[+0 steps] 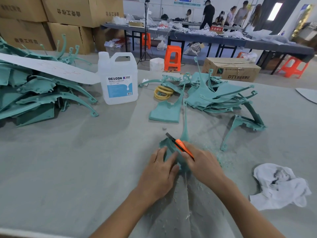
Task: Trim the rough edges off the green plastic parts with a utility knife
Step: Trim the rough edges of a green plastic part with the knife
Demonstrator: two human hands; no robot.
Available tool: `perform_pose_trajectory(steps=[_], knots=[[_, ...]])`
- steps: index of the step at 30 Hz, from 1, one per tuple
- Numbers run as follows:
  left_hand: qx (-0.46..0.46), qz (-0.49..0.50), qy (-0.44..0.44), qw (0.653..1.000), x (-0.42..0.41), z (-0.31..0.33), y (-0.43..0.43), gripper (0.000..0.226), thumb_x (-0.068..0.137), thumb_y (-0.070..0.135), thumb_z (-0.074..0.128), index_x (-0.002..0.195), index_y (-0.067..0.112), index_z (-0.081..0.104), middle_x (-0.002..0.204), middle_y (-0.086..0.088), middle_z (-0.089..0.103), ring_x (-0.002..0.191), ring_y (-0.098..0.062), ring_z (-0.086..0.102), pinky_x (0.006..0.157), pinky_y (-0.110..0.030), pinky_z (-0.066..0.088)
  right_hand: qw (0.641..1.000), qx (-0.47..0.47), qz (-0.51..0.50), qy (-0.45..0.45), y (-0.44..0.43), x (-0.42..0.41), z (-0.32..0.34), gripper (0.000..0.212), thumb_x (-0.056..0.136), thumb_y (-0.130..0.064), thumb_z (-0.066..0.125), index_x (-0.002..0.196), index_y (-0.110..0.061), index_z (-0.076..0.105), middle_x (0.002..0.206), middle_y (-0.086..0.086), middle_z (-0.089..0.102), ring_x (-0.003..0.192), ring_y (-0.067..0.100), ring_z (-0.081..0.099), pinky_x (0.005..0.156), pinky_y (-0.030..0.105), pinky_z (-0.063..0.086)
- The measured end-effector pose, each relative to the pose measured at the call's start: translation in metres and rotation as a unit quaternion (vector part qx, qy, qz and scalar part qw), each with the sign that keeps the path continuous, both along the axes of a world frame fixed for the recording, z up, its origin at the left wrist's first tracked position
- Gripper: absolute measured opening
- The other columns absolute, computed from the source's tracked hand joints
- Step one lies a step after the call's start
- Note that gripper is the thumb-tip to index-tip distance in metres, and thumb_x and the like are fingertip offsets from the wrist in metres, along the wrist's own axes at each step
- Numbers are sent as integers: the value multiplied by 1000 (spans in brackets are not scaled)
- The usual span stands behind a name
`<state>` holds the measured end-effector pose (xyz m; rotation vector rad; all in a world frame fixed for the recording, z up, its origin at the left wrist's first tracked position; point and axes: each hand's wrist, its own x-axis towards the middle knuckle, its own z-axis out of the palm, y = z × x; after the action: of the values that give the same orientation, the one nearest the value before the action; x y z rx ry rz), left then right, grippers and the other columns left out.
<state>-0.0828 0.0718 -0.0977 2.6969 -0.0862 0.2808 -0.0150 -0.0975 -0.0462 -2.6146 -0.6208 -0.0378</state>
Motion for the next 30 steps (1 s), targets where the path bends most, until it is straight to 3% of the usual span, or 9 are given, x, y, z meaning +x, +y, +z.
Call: perform_pose_trajectory(steps=[3, 7, 10, 12, 14, 16, 22, 27, 30], knots=[[-23, 159, -56, 985, -1, 1, 7, 85, 82, 75, 47, 141, 13, 48, 151, -13, 37, 139, -32, 29, 118, -38, 19, 997, 48, -33, 48, -11, 0, -11, 40, 104, -41, 47, 144, -48, 45, 114, -2, 71, 105, 26, 65, 83, 37, 48], [-58, 245, 15, 968, 6, 8, 10, 72, 71, 81, 58, 115, 23, 59, 144, 0, 45, 135, -25, 28, 110, -39, 23, 990, 85, -83, 76, -24, 1, -18, 37, 105, -45, 42, 142, -49, 42, 106, -5, 68, 98, 21, 63, 78, 37, 45], [-174, 255, 47, 950, 13, 20, 7, 59, 72, 64, 73, 111, 25, 55, 125, 6, 55, 122, -20, 44, 100, -37, 34, 986, 123, -86, 78, -26, -6, -18, 37, 105, -46, 42, 142, -50, 42, 103, -11, 67, 93, 14, 62, 79, 36, 46], [-369, 232, 65, 898, 18, 32, 3, 38, 82, 38, 76, 104, 25, 49, 115, 1, 65, 102, -13, 60, 86, -33, 47, 978, 165, -104, 74, -29, -9, -16, 37, 104, -45, 44, 141, -52, 42, 89, -11, 66, 78, 11, 62, 71, 34, 45], [-562, 199, 75, 799, 21, 44, -6, 27, 91, 11, 68, 104, 21, 46, 112, -12, 68, 95, -23, 70, 83, -42, 59, 967, 215, -124, 59, -35, -13, -11, 36, 103, -45, 47, 139, -50, 45, 75, -8, 62, 64, 10, 56, 65, 34, 46], [-610, 175, 43, 772, 21, 53, -9, 29, 93, 0, 61, 106, 22, 48, 110, -14, 70, 96, -27, 72, 83, -49, 61, 956, 254, -141, 35, -40, -18, -4, 34, 101, -47, 49, 134, -49, 48, 69, -10, 60, 58, 9, 53, 61, 40, 52], [-399, 124, -112, 902, -1, 79, 12, 13, 89, 35, 55, 100, 40, 56, 82, 14, 71, 74, -8, 66, 65, -27, 51, 948, 296, -113, 14, -46, -41, 20, 25, 98, -49, 51, 120, -62, 50, 70, -7, 64, 51, 10, 54, 55, 46, 53], [-250, 125, -148, 949, -14, 68, 18, 9, 101, 30, 51, 106, 37, 54, 71, 13, 59, 67, -11, 55, 57, -23, 40, 963, 265, -21, 31, -32, -48, 41, 28, 98, -53, 49, 115, -75, 46, 77, -8, 65, 51, 8, 55, 47, 26, 46], [-226, 142, -135, 954, -14, 59, 23, 14, 102, 26, 52, 112, 33, 58, 67, 13, 57, 67, -17, 57, 57, -29, 37, 967, 248, 28, 42, -20, -46, 49, 28, 101, -51, 49, 123, -69, 49, 74, -2, 65, 50, 6, 53, 47, 26, 43]])
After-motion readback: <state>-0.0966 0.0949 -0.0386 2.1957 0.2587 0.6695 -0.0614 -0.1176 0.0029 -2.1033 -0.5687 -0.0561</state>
